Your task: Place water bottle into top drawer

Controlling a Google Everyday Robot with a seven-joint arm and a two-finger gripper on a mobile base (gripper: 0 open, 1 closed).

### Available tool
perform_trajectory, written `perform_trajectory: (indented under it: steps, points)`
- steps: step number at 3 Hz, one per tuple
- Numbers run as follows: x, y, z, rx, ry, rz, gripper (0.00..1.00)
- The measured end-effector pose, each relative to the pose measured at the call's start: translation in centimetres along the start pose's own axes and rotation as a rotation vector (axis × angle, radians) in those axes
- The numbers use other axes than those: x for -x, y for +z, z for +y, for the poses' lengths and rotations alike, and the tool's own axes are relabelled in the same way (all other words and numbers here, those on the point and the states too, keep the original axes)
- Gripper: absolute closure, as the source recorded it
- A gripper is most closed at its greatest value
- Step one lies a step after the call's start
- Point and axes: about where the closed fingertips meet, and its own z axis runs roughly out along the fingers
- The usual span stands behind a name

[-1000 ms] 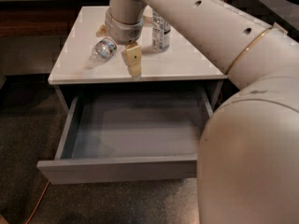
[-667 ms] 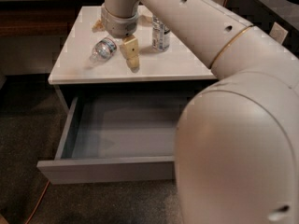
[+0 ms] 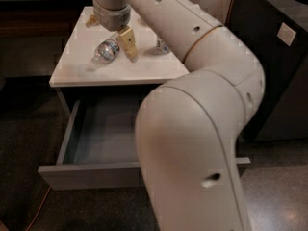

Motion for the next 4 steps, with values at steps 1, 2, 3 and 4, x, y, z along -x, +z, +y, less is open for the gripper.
perform_trajectory:
  steps: [1, 2, 3, 4]
  points:
    - [-0.2, 1.0, -1.9, -0.001, -0.051, 0.010, 0.00]
    - [-0.3, 2.4, -3.1, 0.003, -0.089, 0.013, 0.00]
    - [-0.4, 4.4, -3.7, 0.018, -0.119, 0.004, 0.00]
    - [-0.4, 5.8, -4.1, 0.031, -0.139, -0.005, 0.00]
